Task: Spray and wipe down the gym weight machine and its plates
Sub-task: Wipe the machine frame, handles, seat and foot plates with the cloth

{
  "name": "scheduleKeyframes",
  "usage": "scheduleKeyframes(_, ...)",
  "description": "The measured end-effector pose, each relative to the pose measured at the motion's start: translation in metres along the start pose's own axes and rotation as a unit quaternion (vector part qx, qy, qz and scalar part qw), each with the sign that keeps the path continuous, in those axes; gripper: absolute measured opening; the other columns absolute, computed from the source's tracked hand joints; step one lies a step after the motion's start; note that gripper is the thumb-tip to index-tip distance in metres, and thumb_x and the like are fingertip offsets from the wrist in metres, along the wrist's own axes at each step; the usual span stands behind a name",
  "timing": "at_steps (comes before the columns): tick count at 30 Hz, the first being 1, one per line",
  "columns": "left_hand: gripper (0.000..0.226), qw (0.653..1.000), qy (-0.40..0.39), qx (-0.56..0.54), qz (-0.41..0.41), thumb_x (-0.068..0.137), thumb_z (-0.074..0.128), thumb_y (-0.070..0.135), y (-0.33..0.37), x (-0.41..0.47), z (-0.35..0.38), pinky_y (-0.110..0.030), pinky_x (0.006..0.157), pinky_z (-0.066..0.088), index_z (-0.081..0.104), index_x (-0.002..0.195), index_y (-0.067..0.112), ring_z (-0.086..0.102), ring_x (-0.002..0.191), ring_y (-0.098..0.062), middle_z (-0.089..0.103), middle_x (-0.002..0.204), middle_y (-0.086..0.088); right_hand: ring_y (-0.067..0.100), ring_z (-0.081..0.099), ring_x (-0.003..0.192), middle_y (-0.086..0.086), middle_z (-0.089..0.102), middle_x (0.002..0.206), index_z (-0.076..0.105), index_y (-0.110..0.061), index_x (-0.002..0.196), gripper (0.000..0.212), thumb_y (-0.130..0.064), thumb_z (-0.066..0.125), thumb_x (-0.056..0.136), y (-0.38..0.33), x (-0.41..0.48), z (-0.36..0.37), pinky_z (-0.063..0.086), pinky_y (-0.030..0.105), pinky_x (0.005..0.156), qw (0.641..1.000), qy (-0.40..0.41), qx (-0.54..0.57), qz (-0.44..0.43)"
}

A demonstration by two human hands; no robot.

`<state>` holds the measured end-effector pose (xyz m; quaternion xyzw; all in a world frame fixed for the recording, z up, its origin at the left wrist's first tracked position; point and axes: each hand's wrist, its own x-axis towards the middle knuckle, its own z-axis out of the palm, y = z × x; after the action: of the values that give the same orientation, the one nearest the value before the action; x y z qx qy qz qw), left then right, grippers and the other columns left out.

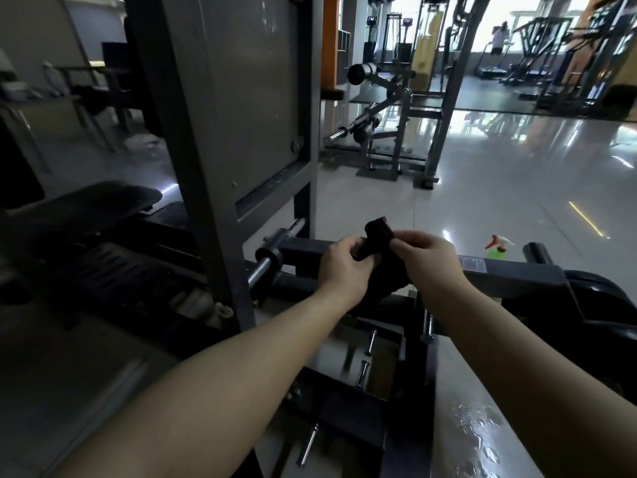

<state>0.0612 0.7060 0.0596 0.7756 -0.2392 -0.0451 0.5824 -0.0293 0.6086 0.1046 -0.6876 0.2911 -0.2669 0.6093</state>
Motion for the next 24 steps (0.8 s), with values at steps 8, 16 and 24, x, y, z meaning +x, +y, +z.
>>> scheduleKeyframes(8, 0.029, 0.956, 0.164, 0.241, -0.016, 0.103, 0.055, 0.025, -0.064, 0.059, -0.051, -0.043, 0.101, 0.044, 0.069, 0.118, 0.005, 0.052, 0.118, -0.033, 0.059, 0.124, -0.013, 0.023, 0.031, 0.145, -0.005, 0.054, 0.145, 0.062, -0.029, 0.136, 0.037, -0.027, 0.053, 0.100, 0.052, 0.012, -0.028, 0.016, 0.047, 0.120, 0.842, 0.029, -0.517, -0.150)
scheduleKeyframes(16, 0.036, 0.938, 0.172, 0.299, 0.026, 0.102, 0.055, 0.023, -0.083, 0.077, -0.028, -0.045, 0.108, 0.043, 0.061, 0.137, 0.018, 0.049, 0.128, -0.026, 0.060, 0.137, -0.004, 0.023, 0.012, 0.156, -0.001, 0.027, 0.167, 0.038, -0.033, 0.155, 0.059, -0.032, 0.053, 0.098, 0.069, 0.013, -0.038, 0.001, 0.046, 0.124, 0.794, 0.017, -0.582, -0.176)
scheduleKeyframes(24, 0.044, 0.919, -0.029, 0.307, 0.248, 0.103, 0.047, 0.038, -0.052, 0.030, 0.037, -0.038, 0.120, 0.031, 0.064, 0.135, 0.014, 0.049, 0.137, -0.023, 0.058, 0.145, -0.004, 0.027, 0.018, 0.155, 0.004, 0.033, 0.164, 0.043, -0.028, 0.154, 0.062, -0.032, 0.062, 0.094, 0.078, 0.013, -0.038, 0.006, 0.049, 0.124, 0.782, 0.028, -0.593, -0.187)
